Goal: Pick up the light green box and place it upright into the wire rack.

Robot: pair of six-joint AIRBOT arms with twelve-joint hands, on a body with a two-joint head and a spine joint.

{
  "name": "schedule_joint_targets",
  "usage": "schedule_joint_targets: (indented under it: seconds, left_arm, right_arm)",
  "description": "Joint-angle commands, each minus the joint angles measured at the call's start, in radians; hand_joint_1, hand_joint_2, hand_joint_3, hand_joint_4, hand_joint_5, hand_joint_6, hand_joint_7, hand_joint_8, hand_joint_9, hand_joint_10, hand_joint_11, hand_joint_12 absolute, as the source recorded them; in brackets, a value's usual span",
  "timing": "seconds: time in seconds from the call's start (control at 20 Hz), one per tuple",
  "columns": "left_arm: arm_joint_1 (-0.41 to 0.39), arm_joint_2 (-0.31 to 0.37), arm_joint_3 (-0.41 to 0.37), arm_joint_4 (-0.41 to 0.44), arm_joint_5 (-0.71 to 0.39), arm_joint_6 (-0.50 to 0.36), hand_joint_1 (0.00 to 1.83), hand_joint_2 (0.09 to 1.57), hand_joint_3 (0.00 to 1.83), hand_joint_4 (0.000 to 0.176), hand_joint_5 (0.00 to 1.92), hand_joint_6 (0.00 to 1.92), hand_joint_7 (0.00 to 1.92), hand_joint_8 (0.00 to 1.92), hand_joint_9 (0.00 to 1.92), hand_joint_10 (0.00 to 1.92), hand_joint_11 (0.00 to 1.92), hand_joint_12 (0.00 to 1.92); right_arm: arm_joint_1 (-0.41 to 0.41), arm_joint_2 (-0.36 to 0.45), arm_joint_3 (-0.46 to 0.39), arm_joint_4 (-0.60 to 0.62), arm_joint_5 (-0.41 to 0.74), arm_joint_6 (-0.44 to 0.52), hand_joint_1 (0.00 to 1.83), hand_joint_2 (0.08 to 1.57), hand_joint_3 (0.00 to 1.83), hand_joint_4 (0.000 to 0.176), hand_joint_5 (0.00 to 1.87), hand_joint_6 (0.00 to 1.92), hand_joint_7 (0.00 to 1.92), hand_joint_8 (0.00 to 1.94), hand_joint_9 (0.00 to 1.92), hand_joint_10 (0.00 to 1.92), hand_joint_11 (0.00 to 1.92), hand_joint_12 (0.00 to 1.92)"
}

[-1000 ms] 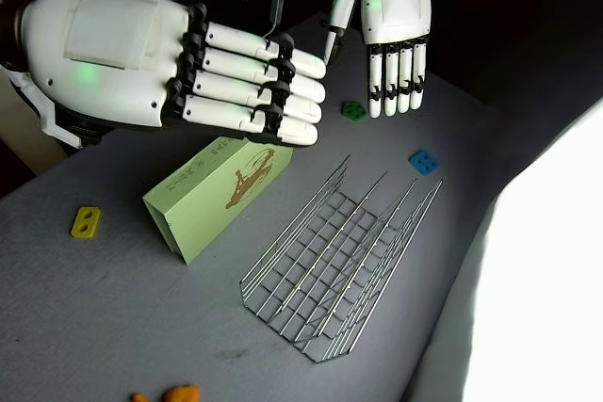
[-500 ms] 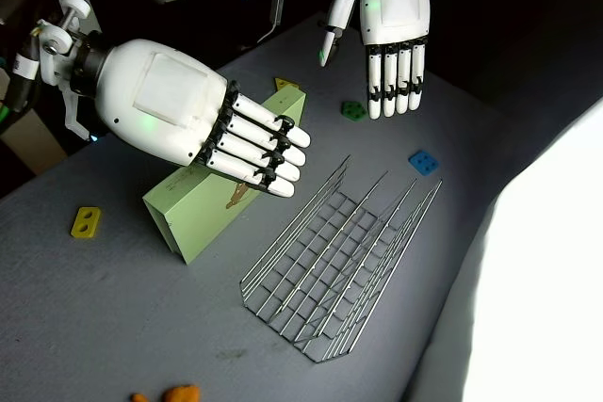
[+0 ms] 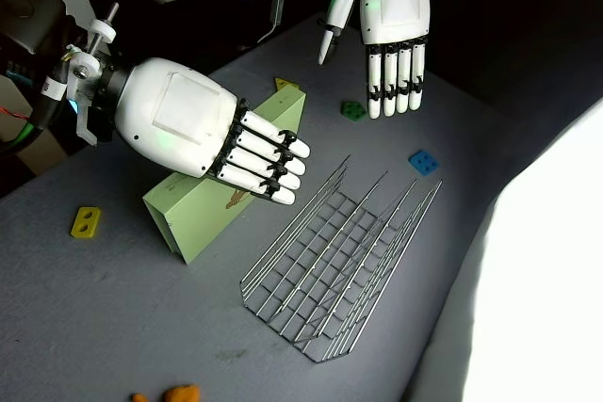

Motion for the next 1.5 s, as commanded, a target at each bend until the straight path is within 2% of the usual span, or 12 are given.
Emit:
schedule_joint_targets:
  seconds: [0.0, 0.25, 0.3, 0.35, 0.5, 0.55, 0.6, 0.65, 0.7, 0.8, 1.1, 1.45]
  left_arm:
    - [-0.004, 0.002, -0.001, 0.009, 0.065, 0.001, 0.04, 1.18, 0.0, 0.004, 0.1, 0.01, 0.17, 0.01, 0.14, 0.01, 0.0, 0.26]
    - [-0.006, 0.002, -0.003, 0.009, 0.065, 0.001, 0.03, 1.19, 0.0, 0.007, 0.12, 0.01, 0.18, 0.0, 0.15, 0.01, 0.0, 0.33]
    - [-0.01, 0.002, -0.005, 0.009, 0.065, 0.001, 0.05, 1.19, 0.0, 0.0, 0.14, 0.01, 0.19, 0.0, 0.17, 0.01, 0.0, 0.37]
    - [-0.015, 0.002, -0.005, 0.009, 0.065, 0.001, 0.02, 1.19, 0.0, 0.002, 0.14, 0.0, 0.19, 0.0, 0.17, 0.01, 0.0, 0.4]
    - [-0.022, 0.001, -0.003, 0.009, 0.065, 0.001, 0.02, 1.2, 0.0, 0.005, 0.14, 0.0, 0.18, 0.0, 0.16, 0.0, 0.0, 0.4]
    - [-0.022, 0.001, -0.002, 0.009, 0.065, 0.001, 0.0, 1.2, 0.0, 0.009, 0.11, 0.0, 0.15, 0.0, 0.13, 0.0, 0.0, 0.3]
    - [-0.022, 0.001, -0.003, 0.009, 0.065, 0.001, 0.0, 1.21, 0.01, 0.016, 0.09, 0.0, 0.13, 0.0, 0.11, 0.0, 0.0, 0.22]
    - [-0.022, 0.001, -0.003, 0.009, 0.065, 0.001, 0.02, 1.21, 0.0, 0.018, 0.12, 0.01, 0.17, 0.01, 0.14, 0.02, 0.0, 0.28]
    - [-0.022, 0.001, -0.003, 0.009, 0.065, 0.001, 0.02, 1.21, 0.0, 0.017, 0.12, 0.01, 0.17, 0.01, 0.15, 0.01, 0.0, 0.31]
    - [-0.021, 0.001, -0.003, 0.009, 0.065, 0.001, 0.06, 1.2, 0.0, 0.011, 0.14, 0.01, 0.15, 0.0, 0.15, 0.01, 0.0, 0.32]
    - [-0.021, 0.001, -0.004, 0.009, 0.065, 0.001, 0.08, 1.21, 0.0, 0.012, 0.15, 0.0, 0.13, 0.0, 0.13, 0.0, 0.0, 0.3]
    - [-0.021, 0.001, -0.003, 0.009, 0.065, 0.001, 0.0, 1.23, 0.0, 0.022, 0.12, 0.0, 0.08, 0.0, 0.07, 0.0, 0.0, 0.18]
  right_arm:
    - [0.011, 0.003, 0.0, -0.04, -0.034, 0.01, 1.04, 0.97, 0.01, 0.0, 0.0, 0.0, 0.0, 0.0, 0.0, 0.0, 0.0, 0.0]
    - [0.009, 0.003, 0.001, -0.04, -0.04, 0.017, 1.06, 0.99, 0.02, 0.0, 0.0, 0.0, 0.05, 0.02, 0.04, 0.02, 0.0, 0.0]
    - [0.009, 0.003, 0.002, -0.04, -0.04, 0.016, 1.11, 1.01, 0.01, 0.0, 0.09, 0.01, 0.17, 0.03, 0.18, 0.03, 0.0, 0.22]
    - [0.009, 0.003, 0.003, -0.04, -0.04, 0.016, 1.14, 1.04, 0.01, 0.0, 0.26, 0.05, 0.33, 0.03, 0.33, 0.07, 0.0, 0.76]
    - [0.009, 0.003, 0.008, -0.04, -0.04, 0.014, 1.18, 1.05, 0.0, 0.0, 0.47, 0.11, 0.54, 0.07, 0.53, 0.14, 0.02, 1.33]
    - [0.01, 0.004, 0.01, -0.04, -0.04, 0.014, 1.18, 1.06, 0.0, 0.0, 0.57, 0.12, 0.64, 0.06, 0.59, 0.25, 0.1, 1.4]
    - [0.01, 0.004, 0.011, -0.04, -0.04, 0.014, 1.18, 1.11, 0.01, 0.0, 0.68, 0.16, 0.8, 0.12, 0.66, 0.54, 0.23, 1.43]
    - [0.011, 0.004, 0.011, -0.04, -0.04, 0.014, 1.34, 1.11, 0.0, 0.0, 0.91, 0.74, 0.95, 0.84, 0.84, 1.12, 0.54, 1.55]
    - [0.012, 0.004, 0.012, -0.04, -0.04, 0.014, 1.37, 1.13, 0.0, 0.0, 0.97, 0.8, 0.94, 1.14, 0.82, 1.31, 0.67, 1.63]
    - [0.013, 0.005, 0.012, -0.04, -0.04, 0.013, 1.37, 1.14, 0.0, 0.0, 0.9, 0.94, 0.96, 1.16, 0.81, 1.4, 0.66, 1.69]
    - [0.024, 0.014, 0.01, -0.04, -0.042, 0.013, 1.37, 1.14, 0.0, 0.0, 0.91, 0.95, 0.96, 1.11, 0.82, 1.39, 0.62, 1.67]
    - [0.138, 0.069, -0.027, -0.041, -0.046, 0.014, 1.37, 1.16, 0.0, 0.0, 0.87, 0.97, 0.93, 1.16, 0.79, 1.49, 0.59, 1.79]
